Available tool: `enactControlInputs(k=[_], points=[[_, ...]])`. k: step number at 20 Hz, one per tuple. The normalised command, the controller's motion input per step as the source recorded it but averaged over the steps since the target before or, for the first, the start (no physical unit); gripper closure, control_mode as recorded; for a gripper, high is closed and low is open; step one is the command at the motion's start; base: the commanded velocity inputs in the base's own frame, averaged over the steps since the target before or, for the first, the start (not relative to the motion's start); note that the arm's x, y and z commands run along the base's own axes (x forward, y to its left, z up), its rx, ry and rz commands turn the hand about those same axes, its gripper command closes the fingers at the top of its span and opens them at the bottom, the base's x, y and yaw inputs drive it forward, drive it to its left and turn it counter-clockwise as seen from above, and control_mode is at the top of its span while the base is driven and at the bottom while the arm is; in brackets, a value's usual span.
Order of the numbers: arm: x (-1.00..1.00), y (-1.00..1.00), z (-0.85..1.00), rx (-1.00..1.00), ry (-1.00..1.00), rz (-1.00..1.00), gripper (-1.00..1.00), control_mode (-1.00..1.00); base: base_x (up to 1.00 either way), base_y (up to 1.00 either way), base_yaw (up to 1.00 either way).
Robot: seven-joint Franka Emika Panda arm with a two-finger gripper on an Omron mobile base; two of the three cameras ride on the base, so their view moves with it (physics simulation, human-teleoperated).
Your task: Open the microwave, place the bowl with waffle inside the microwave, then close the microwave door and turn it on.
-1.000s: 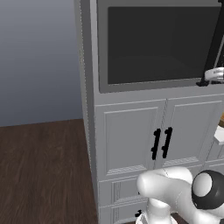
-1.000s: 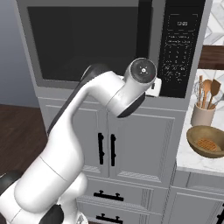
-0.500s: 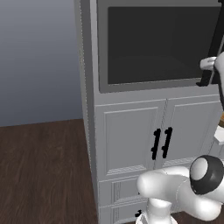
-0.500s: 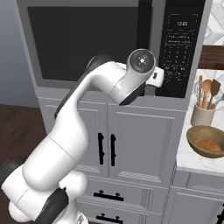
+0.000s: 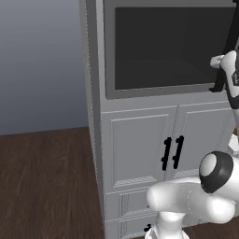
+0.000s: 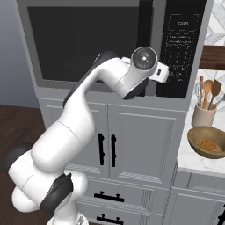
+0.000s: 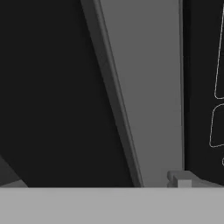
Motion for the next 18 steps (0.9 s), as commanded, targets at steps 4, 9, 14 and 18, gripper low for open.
enactControlInputs(k=[4,9,14,18], points=[[0.1,0.0,-0.05,0.09,-0.08,0.0,1.0,-1.0,0.0,0.0,0.0],[0.12,0.0,-0.03,0.0,0.01,0.0,1.0,-1.0,0.0,0.0,0.0],[-0.39,-0.22,0.05,-0.03,0.01,-0.02,1.0,-1.0,0.0,0.0,0.0],[-0.98,-0.42,0.13,-0.1,0.0,-0.08,1.0,-1.0,0.0,0.0,0.0]])
